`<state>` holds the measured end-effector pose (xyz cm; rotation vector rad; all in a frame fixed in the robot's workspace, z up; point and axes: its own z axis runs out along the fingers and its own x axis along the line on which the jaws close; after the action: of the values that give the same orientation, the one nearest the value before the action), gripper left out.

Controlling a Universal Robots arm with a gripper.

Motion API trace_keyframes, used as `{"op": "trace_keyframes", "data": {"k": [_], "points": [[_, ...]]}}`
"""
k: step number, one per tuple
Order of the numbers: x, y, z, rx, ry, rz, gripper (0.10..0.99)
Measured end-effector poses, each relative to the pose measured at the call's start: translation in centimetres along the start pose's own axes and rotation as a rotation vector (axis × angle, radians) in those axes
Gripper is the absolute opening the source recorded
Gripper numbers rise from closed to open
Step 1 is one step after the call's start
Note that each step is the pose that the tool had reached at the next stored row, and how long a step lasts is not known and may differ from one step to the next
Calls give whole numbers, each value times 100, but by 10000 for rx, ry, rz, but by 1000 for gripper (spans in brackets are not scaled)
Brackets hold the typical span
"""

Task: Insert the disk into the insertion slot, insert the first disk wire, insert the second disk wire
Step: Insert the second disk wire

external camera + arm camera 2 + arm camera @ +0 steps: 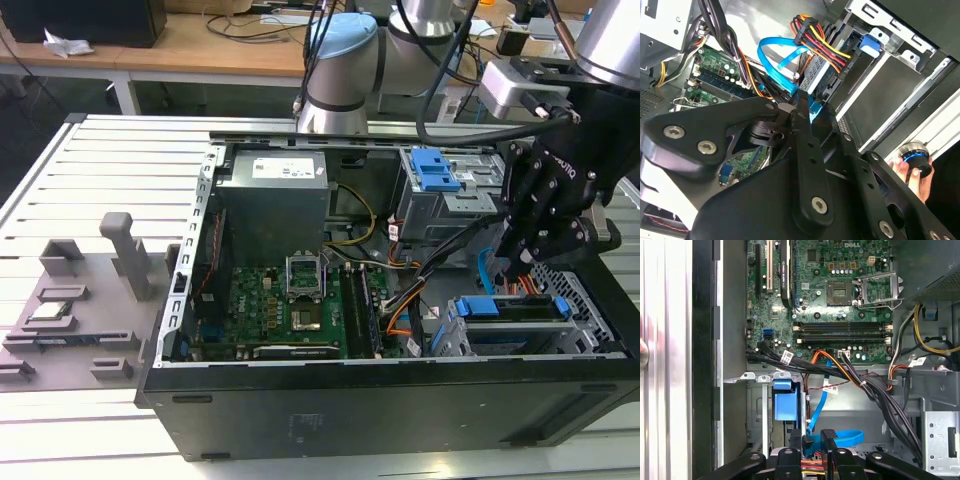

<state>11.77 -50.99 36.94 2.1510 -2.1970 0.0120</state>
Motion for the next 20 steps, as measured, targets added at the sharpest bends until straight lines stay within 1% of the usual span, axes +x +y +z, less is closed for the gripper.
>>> {"op": "trace_keyframes", "data": {"k": [1,3,6,12,18,20], "points": [[0,0,0,0,3,0,290],[0,0,0,0,5,0,161],[3,0,1,0,9,0,161],[79,-2,9,1,9,1,161],[109,-6,83,0,9,1,161],[113,-18,94,1,10,-1,161]]}}
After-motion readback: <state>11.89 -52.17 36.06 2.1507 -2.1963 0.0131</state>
